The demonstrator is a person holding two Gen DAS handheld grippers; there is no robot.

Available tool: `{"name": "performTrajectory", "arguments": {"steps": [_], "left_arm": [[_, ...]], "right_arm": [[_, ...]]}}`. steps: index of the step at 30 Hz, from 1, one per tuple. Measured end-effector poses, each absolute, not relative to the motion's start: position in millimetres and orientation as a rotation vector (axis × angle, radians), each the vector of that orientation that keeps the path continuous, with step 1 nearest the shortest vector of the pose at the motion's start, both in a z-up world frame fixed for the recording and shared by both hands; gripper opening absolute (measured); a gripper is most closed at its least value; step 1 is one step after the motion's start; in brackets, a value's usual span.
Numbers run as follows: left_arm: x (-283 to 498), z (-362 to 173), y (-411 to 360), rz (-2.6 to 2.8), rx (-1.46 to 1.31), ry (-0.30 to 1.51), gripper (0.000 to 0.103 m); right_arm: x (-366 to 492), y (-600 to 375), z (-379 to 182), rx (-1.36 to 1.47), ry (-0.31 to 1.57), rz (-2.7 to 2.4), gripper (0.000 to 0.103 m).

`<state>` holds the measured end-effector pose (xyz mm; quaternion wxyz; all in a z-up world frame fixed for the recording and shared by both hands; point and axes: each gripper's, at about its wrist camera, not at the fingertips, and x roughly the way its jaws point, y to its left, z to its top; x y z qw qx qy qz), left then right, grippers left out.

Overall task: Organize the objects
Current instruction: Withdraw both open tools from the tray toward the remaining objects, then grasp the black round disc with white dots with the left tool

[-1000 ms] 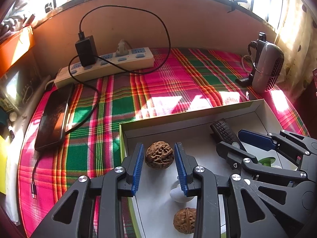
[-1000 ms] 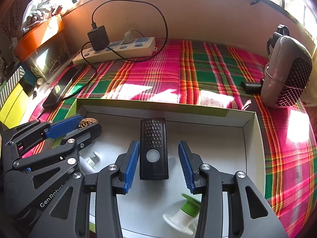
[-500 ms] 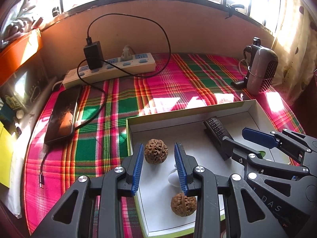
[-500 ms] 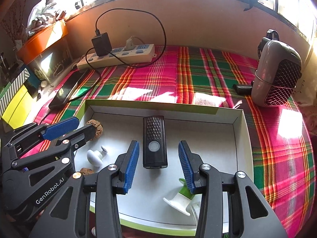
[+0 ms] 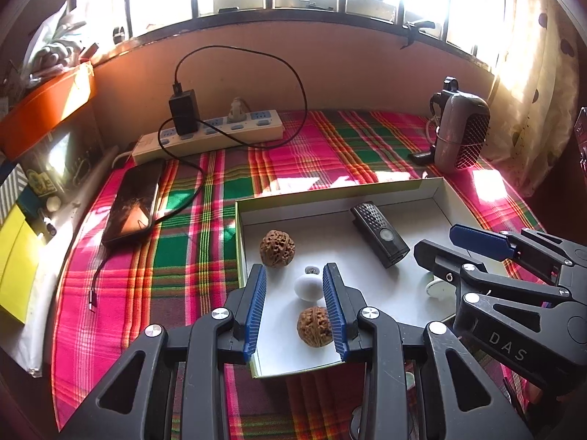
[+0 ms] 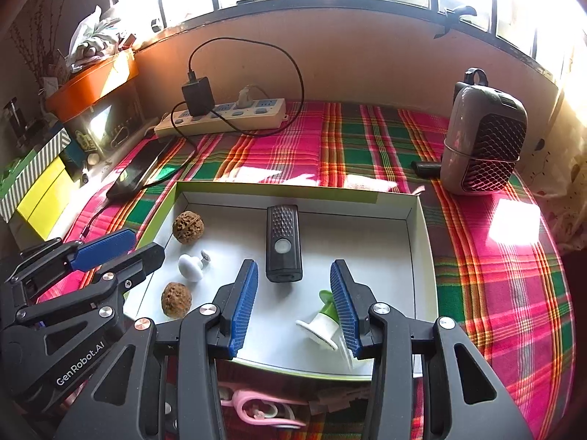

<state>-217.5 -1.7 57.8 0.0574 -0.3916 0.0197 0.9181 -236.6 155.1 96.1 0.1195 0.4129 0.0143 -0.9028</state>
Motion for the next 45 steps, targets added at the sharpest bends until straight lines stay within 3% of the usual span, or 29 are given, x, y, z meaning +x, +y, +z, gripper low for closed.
{"name": "performTrajectory", "arguments": {"steps": [19,33,35,37,45], "left_arm": [[-161.7,57.6,12.3,2.791,-1.156,0.015,0.03],[-134.3,37.2,0.9,2.652,-1.204,-0.164,0.035],[-131.0,35.8,1.8,2.63,-1.204,-0.176,0.035],[-129.5,34.0,4.8,2.612,-1.213,-0.177,0.035],[-128.2,23.8,21.1,2.569,-1.253,-0.098,0.037]], "right_arm": [[-185.7,174.3,105.7,1.119,0.016,-2.668,0.043],[-159.3,196.6,93.5,1.116,0.011,-2.694,0.043],[-156.5,199.1,91.4,1.116,0.007,-2.689,0.046],[-153.7,201.9,89.3,1.119,0.002,-2.685,0.057],[-144.4,217.6,83.7,1.133,-0.031,-2.697,0.057]]}}
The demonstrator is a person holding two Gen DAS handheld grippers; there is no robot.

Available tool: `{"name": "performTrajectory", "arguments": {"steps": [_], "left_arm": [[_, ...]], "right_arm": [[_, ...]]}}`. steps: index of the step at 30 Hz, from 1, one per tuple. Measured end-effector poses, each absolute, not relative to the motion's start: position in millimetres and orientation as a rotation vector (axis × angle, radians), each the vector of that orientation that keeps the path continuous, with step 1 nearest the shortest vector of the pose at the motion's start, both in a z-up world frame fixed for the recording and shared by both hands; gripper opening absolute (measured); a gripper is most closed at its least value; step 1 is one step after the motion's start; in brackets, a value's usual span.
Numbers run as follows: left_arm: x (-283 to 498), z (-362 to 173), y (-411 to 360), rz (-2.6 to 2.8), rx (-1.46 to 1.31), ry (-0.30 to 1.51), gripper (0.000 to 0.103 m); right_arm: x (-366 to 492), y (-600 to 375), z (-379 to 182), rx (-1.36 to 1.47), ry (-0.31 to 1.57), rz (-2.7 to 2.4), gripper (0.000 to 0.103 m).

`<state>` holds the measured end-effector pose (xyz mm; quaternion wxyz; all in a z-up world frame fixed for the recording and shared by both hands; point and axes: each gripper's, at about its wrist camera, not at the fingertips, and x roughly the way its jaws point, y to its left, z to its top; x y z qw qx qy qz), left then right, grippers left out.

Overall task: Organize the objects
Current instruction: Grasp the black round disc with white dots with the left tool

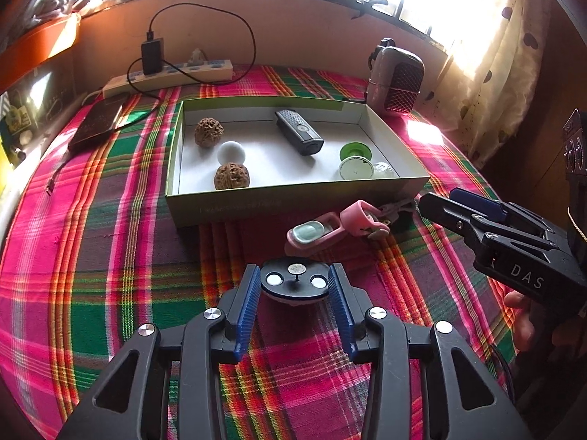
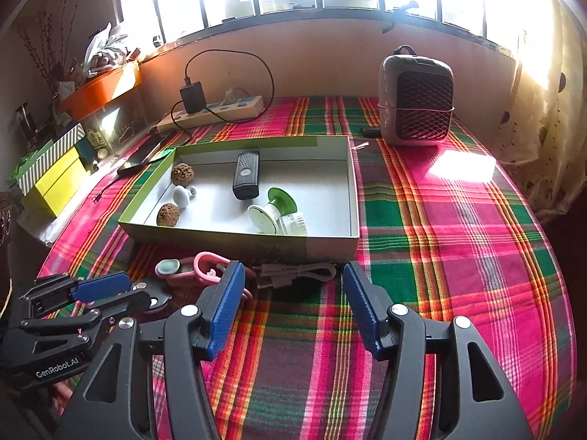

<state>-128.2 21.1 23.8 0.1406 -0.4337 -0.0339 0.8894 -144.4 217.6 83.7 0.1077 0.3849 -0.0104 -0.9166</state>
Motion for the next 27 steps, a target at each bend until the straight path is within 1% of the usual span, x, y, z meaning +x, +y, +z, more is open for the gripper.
{"name": "performTrajectory", "arguments": {"steps": [11,21,23,27], "left_arm": [[-135.4,12.2,25.9,2.563,-1.32,-0.1,0.038],[-138.1,10.9,25.2,2.566,-1.324,-0.121,0.038],[-138.1,10.9,23.8,2.569,-1.323,-0.135,0.037],[-137.7,11.7,18.8,2.587,-1.32,-0.15,0.028]], "right_arm": [[-143.6,226.2,78.9,1.149,-0.052,-2.693,0.057],[-147.4,233.4,71.9,1.183,-0.052,-2.695,0.057],[-147.1,232.0,72.1,1.179,-0.043,-2.686,0.057],[-147.1,224.6,71.9,1.173,-0.017,-2.663,0.057]]}}
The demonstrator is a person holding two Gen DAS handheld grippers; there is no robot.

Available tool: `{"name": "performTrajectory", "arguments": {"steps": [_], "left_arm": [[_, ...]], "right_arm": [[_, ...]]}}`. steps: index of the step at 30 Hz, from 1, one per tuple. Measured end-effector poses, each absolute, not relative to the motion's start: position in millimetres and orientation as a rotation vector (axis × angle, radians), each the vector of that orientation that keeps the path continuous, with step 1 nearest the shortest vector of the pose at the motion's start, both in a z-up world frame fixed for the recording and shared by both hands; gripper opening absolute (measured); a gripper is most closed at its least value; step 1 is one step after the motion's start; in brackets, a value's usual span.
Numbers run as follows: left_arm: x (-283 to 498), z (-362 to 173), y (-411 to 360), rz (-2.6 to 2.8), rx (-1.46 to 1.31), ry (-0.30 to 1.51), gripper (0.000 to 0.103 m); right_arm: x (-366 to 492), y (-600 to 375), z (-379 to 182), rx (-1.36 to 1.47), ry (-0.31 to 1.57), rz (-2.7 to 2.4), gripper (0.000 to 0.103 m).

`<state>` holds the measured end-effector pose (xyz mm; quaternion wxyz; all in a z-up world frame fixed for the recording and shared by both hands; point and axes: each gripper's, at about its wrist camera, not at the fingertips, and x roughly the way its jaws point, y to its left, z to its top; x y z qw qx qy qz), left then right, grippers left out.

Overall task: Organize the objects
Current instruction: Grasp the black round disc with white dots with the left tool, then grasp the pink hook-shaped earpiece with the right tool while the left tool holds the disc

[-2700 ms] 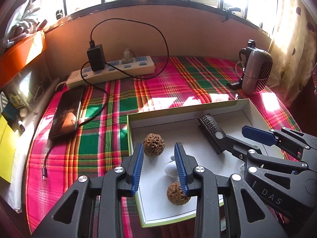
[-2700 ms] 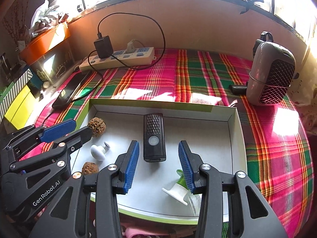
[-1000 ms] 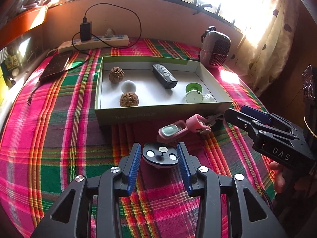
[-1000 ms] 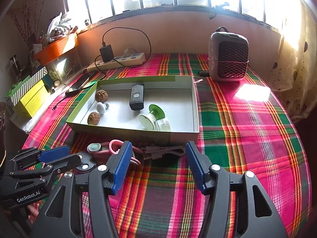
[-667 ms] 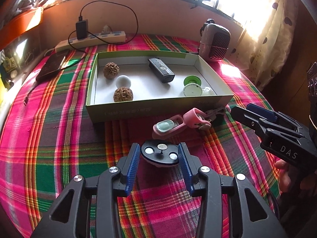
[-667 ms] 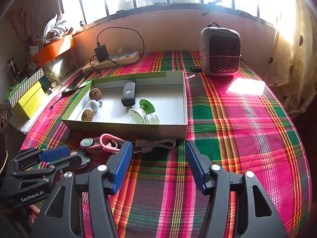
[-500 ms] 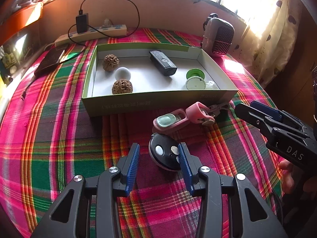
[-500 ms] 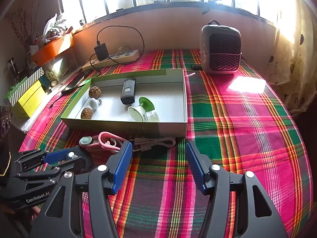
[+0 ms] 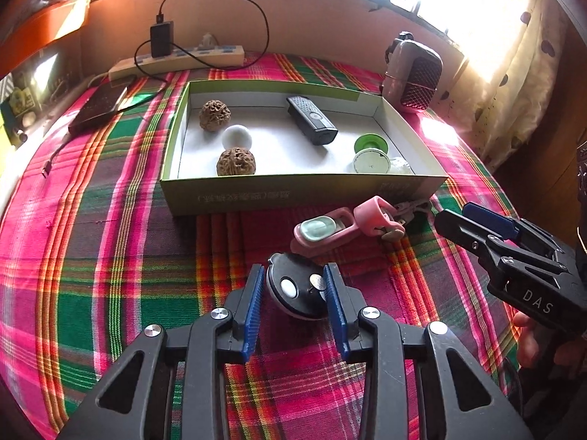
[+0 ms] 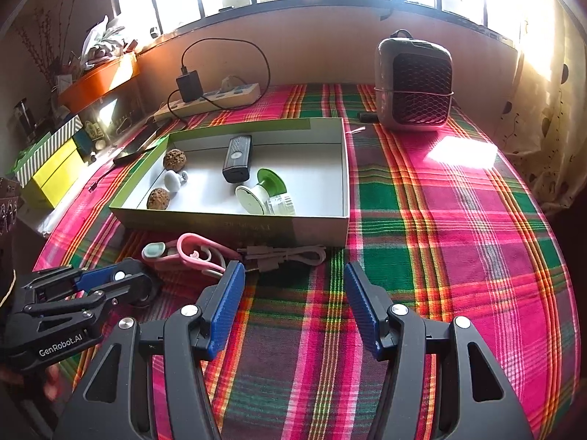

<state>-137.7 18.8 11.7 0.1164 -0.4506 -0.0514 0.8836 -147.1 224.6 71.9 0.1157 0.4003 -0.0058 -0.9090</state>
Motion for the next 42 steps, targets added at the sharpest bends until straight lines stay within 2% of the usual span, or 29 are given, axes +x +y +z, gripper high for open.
{"name": "performTrajectory", "arguments": {"steps": [20,42], "left_arm": [[-137.2,9.1,-8.0,2.608,-1.3,-0.221,0.029],[-138.5,9.6,-11.9,2.572,-1.283,-0.225,0.029]], "right_arm": [[-162.7,154.9,81.7,1.142,0.106,-2.696,0.057],[-141.3,174.7,67.6,1.311,0.129,-2.742,0.057]]}}
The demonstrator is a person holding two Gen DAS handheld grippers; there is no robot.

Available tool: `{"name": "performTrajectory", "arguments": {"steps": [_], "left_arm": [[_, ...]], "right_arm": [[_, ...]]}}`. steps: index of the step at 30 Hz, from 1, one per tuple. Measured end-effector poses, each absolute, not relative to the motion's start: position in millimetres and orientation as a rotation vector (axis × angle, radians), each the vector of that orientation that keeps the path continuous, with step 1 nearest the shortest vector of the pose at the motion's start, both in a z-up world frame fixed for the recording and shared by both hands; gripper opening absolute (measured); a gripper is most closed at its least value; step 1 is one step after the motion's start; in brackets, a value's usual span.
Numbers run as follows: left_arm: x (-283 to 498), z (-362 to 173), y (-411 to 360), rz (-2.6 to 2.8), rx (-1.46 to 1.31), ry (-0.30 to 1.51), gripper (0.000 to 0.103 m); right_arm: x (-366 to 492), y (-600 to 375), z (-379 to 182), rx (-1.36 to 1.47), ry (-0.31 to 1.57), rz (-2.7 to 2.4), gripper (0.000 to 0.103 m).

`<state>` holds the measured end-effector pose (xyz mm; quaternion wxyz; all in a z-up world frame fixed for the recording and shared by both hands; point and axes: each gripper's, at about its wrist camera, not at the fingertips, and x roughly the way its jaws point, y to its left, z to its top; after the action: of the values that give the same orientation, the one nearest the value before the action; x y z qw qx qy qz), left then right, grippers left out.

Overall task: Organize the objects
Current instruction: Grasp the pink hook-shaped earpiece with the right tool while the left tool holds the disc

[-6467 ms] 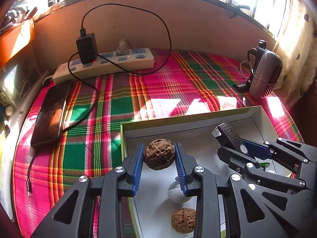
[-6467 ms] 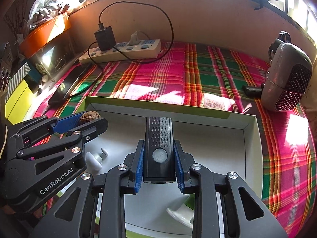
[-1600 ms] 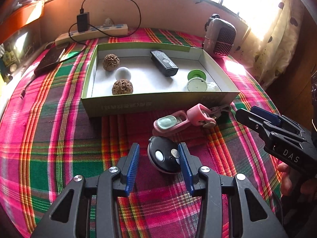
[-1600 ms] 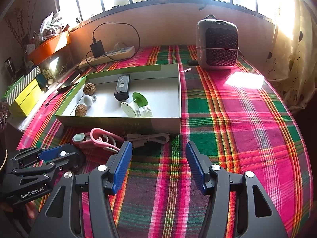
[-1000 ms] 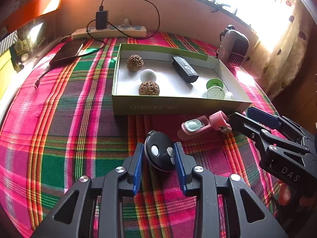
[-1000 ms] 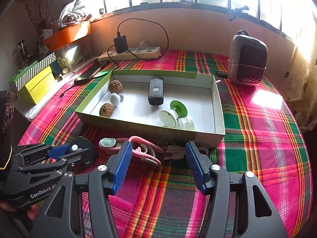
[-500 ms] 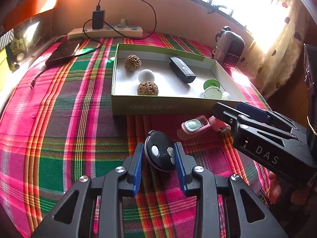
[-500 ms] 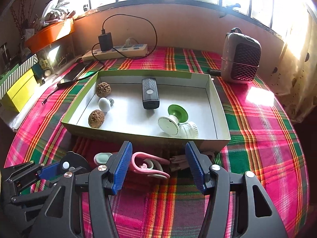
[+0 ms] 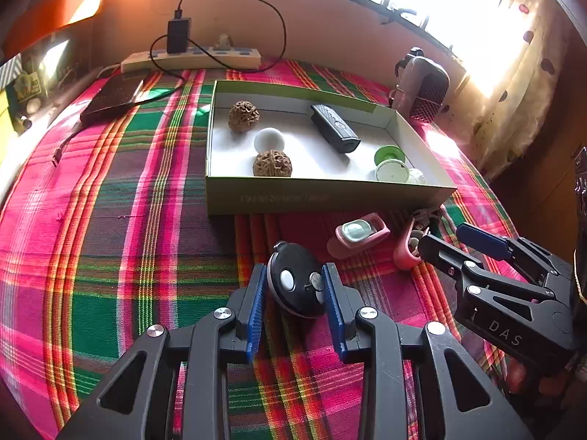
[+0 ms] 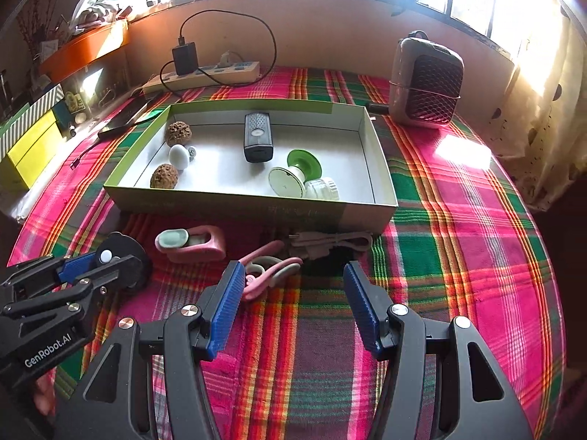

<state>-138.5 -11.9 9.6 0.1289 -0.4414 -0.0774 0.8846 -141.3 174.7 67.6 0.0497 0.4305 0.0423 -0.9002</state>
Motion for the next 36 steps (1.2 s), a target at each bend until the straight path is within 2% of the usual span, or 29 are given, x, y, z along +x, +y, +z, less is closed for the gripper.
{"name": "performTrajectory", "arguments": {"steps": [6,16,36], "left_arm": [[-138.5,9.2,-13.1,2.565,-1.287,-0.217,0.029],[-138.0,9.1,-13.2,2.557,-1.288,-0.212,0.029],[-139.1,8.8,-12.3,2.546,-1.295,-0.204,0.029]], "right_arm": [[-136.5,180.8,76.9,1.252,-0.027,-2.738,0.057],[-149.0,155.8,64.0,1.323,0.083,-2.734,0.057],[-145.9,184.4,49.8,1.41,0.041,-2.745,0.057]]}}
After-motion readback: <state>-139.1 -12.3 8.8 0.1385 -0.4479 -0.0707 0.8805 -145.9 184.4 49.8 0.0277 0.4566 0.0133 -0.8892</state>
